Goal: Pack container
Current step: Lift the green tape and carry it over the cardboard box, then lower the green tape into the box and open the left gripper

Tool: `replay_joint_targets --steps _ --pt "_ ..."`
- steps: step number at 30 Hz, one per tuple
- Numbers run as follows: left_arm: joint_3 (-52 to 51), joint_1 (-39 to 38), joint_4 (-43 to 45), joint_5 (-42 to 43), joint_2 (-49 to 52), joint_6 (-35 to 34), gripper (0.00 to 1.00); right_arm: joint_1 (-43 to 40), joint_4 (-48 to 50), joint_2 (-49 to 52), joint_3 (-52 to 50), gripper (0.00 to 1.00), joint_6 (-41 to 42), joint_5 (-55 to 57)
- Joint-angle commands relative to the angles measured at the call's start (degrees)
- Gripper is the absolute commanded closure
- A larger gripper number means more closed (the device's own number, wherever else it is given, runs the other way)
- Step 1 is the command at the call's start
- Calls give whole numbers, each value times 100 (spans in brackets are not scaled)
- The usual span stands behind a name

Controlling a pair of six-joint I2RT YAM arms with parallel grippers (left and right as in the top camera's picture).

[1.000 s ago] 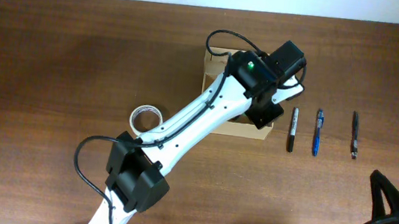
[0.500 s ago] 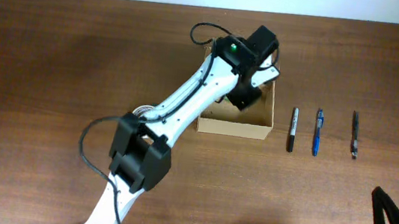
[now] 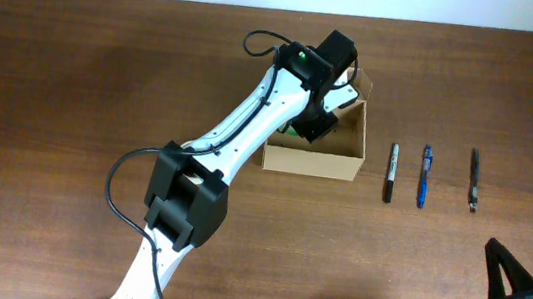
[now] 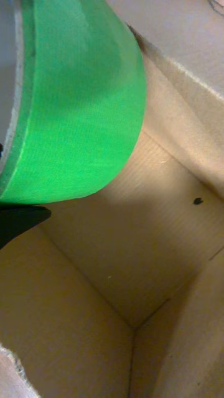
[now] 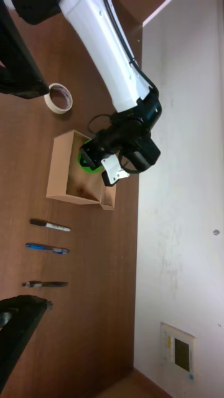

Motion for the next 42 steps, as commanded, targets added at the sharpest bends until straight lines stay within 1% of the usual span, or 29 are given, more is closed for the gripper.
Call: replay_joint_targets --steps 1,21,28,34,42 --pt "9 24 -81 63 46 83 98 -33 -37 -13 -24 1 46 -94" --pt "9 -122 -863 166 46 22 98 -33 -37 -13 -24 1 44 79" --pt "9 -142 -710 166 48 57 98 -33 -37 -13 -24 1 42 79" --pt "7 -136 -402 164 63 94 98 -33 -37 -13 -24 1 42 79" --pt "-35 -116 -330 166 442 114 98 -33 -37 -13 -24 1 44 79"
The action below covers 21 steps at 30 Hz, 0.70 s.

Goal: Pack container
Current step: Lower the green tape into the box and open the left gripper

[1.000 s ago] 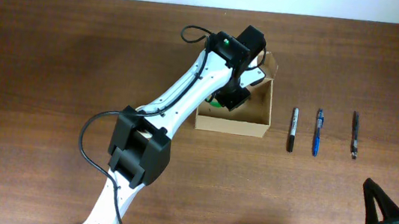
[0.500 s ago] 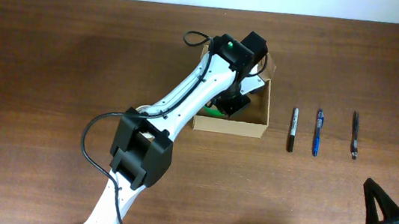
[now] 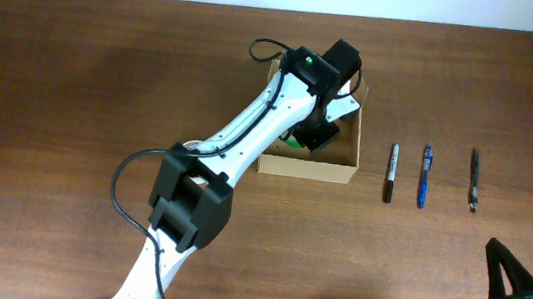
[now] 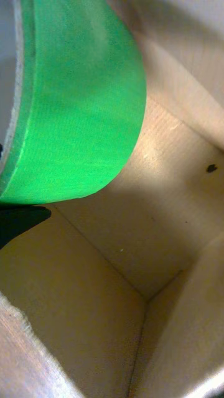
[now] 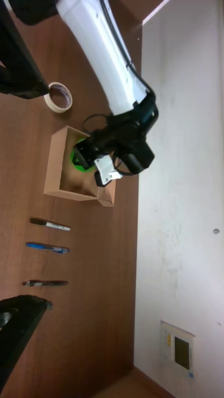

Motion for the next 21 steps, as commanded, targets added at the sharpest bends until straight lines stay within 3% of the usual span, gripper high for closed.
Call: replay_joint_targets --steps 1,16,21 --pt "-33 13 -28 83 393 96 98 -33 -37 -13 -24 1 46 52" --pt "-33 15 -85 59 619 120 98 -33 -37 -13 -24 1 26 57" --pt "-7 15 -48 61 619 118 75 -33 -37 -13 -24 1 26 57"
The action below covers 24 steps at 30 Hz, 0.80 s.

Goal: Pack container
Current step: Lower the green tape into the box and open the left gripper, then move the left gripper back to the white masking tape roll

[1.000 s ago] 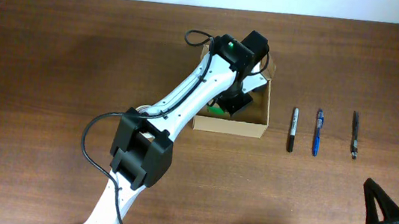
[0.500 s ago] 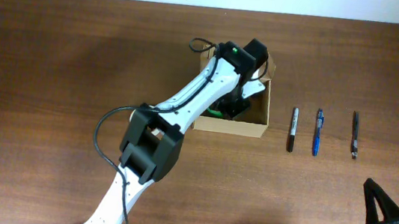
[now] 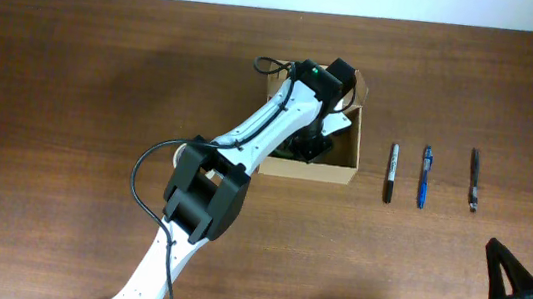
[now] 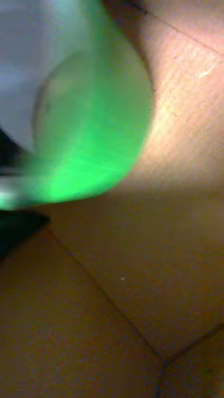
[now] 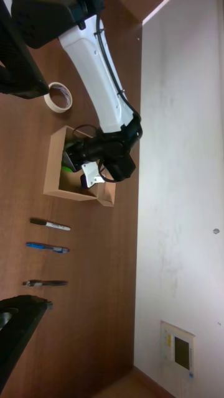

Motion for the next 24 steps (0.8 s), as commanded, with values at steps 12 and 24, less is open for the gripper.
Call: replay_joint_targets --steps 12,24 --pt "2111 22 -1075 59 -24 -166 52 -33 -37 -13 -24 1 31 52" --pt "4409 837 -1888 -957 -125 -1825 63 -33 -37 -13 -24 1 33 50"
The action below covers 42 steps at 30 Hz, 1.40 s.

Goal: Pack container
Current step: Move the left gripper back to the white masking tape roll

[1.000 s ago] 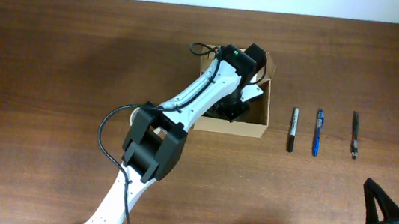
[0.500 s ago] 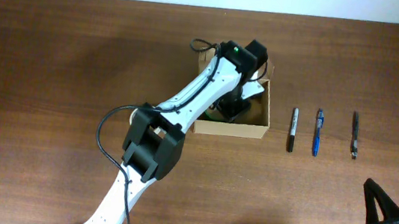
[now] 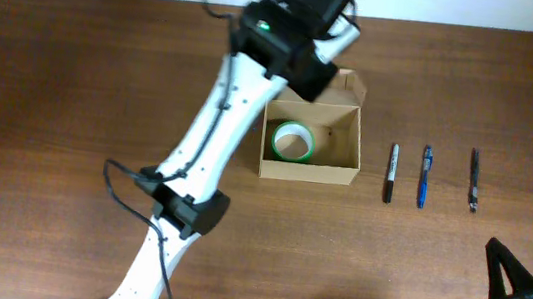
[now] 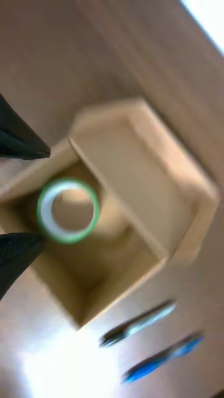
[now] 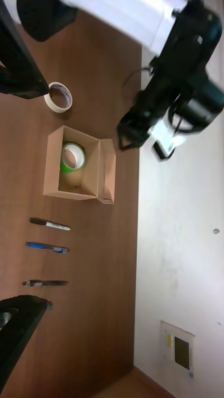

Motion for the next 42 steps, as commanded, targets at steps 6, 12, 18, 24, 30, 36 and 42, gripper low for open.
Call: replay_joint_targets --steps 6,12,18,24,30,36,42 --pt "-684 1196 -42 -931 63 -1340 51 -33 -37 -11 -24 1 31 50" --pt "-1705 1939 -42 70 66 -1528 60 -33 -37 -11 -24 1 28 52" --pt "-3117 1915 -44 452 66 -1692 62 -33 -37 -11 -24 1 33 177" --pt "-4166 1563 -44 723 66 -1652 66 -33 -37 -11 -24 1 31 214" --pt "-4557 1246 -46 721 63 -1652 66 -31 -37 -11 -31 1 33 310" --pt "-4815 1189 -46 710 -46 -1432 66 46 -37 -11 -31 1 33 398" --pt "-5348 1191 -46 424 -474 -1434 65 452 -37 -11 -31 1 52 675"
